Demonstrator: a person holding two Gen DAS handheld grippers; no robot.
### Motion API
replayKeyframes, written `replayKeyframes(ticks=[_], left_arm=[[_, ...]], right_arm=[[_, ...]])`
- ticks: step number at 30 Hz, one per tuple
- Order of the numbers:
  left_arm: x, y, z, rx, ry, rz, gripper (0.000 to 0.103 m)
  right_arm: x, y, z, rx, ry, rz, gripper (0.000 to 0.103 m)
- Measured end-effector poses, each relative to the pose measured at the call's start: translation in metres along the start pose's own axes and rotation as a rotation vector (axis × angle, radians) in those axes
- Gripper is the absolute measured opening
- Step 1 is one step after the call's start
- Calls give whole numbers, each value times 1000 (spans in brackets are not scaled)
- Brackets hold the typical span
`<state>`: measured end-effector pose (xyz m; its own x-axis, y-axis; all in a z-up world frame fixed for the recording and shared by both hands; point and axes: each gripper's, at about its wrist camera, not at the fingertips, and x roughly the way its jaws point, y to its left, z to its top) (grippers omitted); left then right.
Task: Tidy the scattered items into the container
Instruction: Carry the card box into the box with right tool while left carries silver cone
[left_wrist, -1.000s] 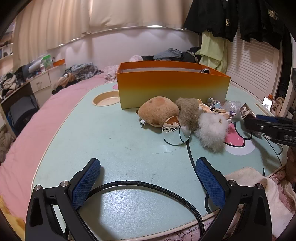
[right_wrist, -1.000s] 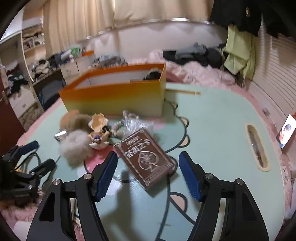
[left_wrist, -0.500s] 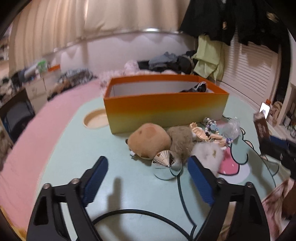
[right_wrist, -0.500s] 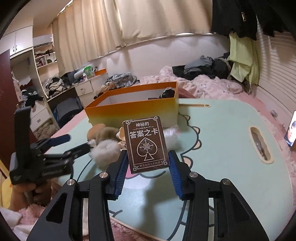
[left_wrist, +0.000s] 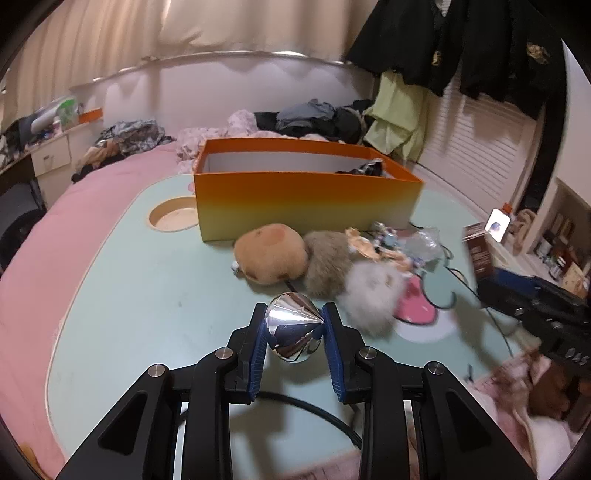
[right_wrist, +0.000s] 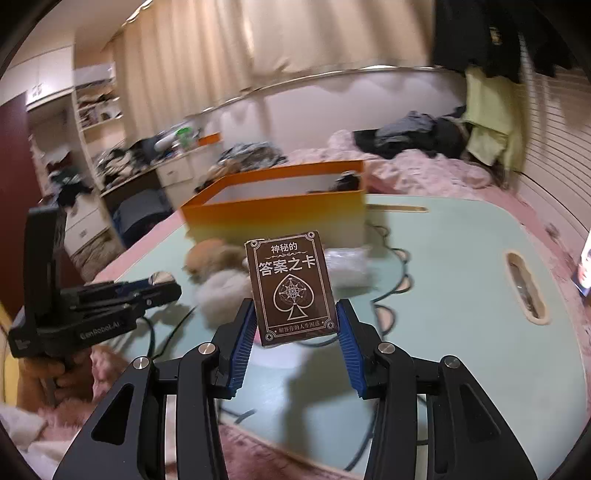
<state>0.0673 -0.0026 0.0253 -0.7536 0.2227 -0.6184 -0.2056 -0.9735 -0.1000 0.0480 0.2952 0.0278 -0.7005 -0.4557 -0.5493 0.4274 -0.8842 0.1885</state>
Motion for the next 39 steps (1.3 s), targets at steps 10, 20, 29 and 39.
replayKeyframes(ticks=[10, 20, 29, 39], left_arm=[[-1, -11, -3, 36, 10, -15, 28], [-13, 5, 70, 50, -97, -4, 28], [62, 26, 151, -10, 2, -17, 28], [71, 33, 145, 0, -23, 65, 61]], right_arm=[[4, 7, -7, -3, 60, 48, 45], [16, -9, 64, 75, 44, 20, 45], [96, -30, 138, 156, 149, 41, 45], [114, -41, 141, 189, 162, -51, 46]])
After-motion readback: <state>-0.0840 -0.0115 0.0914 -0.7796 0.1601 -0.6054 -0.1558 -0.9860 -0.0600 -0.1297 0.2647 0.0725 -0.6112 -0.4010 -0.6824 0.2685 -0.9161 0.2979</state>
